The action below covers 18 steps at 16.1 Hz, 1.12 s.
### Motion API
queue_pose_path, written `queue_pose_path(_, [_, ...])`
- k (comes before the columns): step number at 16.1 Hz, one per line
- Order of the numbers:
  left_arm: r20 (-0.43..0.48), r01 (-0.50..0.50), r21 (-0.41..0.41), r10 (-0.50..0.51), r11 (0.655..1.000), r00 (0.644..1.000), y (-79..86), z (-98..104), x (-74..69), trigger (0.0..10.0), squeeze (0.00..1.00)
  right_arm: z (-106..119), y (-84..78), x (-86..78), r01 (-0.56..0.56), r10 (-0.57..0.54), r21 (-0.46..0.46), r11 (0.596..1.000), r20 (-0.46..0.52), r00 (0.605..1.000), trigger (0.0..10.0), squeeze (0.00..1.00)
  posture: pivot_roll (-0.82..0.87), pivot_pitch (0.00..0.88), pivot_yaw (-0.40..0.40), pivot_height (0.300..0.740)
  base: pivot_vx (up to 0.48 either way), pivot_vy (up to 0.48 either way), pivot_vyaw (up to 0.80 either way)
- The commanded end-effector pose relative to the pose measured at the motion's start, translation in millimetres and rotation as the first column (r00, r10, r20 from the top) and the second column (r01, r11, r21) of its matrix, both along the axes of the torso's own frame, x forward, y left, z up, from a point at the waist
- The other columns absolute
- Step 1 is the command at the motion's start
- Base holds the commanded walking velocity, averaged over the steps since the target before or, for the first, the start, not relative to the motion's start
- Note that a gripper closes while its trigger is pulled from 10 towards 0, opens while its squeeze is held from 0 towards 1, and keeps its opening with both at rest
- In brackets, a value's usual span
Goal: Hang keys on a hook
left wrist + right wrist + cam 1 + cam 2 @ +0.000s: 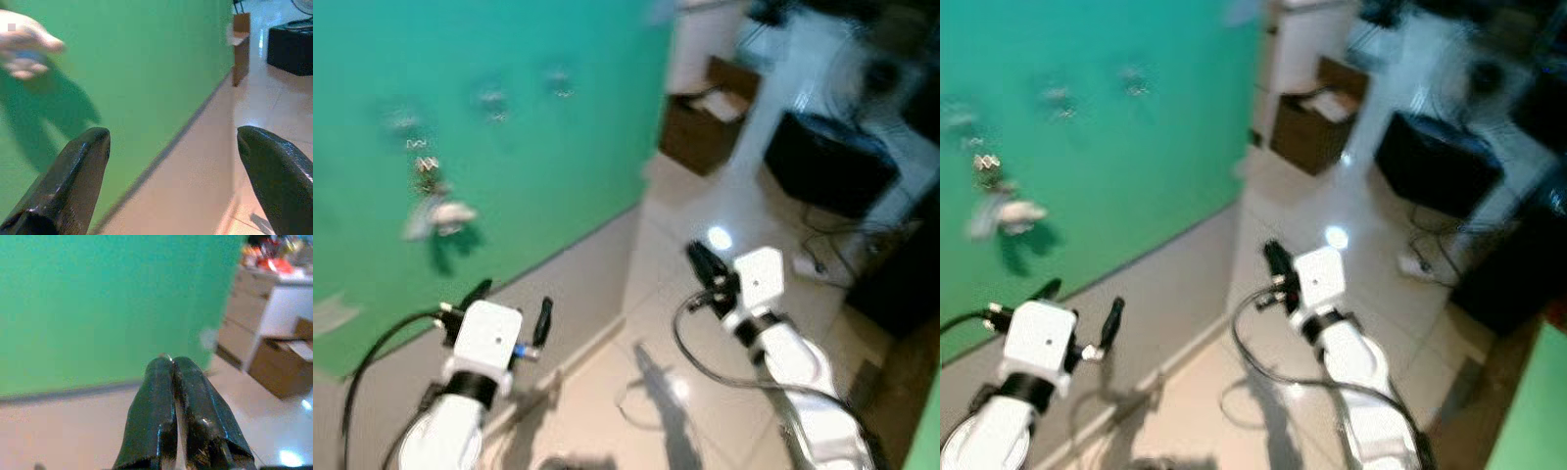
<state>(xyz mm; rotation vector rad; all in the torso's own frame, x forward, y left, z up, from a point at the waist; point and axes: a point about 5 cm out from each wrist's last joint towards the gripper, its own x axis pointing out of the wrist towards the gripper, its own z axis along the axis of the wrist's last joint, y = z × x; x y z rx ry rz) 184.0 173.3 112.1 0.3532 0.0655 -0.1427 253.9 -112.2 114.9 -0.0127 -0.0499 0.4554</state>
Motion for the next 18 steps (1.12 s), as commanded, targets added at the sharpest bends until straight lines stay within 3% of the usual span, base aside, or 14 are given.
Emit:
queue_pose_path(1, [0.071,0.021,-0.019,-0.019,1.0,0.997,-6.3,9,10.0,10.0,0.0,1,-8.8,3.8,0.045,-0.045,0.02,0.999,-0.009,0.999,10.0,0.0,0.11,0.011,-0.066,0.74,0.0,0.0,0.8])
queue_pose_path(7, [0.107,0.088,-0.037,-0.084,0.995,0.991,-11.4,20,25.1,10.0,0.0,2,6.3,-0.4,-0.001,0.002,0.079,0.997,-0.008,1.0,10.0,0.0,0.09,0.0,0.013,0.74,0.0,0.0,0.8])
queue_pose_path(12, [0.128,0.063,-0.064,-0.055,0.996,0.99,-10.5,23,30.8,10.0,0.0,5,-1.0,-4.2,0.028,-0.028,0.092,0.995,-0.011,1.0,10.0,0.0,0.08,0.003,0.017,0.74,0.0,0.0,0.8])
queue_pose_path(18, [0.151,0.033,-0.072,-0.022,0.997,0.988,-5.5,23,28.9,10.0,0.0,16,-8.9,-12.1,-0.038,0.039,0.077,0.996,-0.004,0.999,10.0,0.0,0.07,0.015,-0.024,0.74,0.0,0.0,0.8])
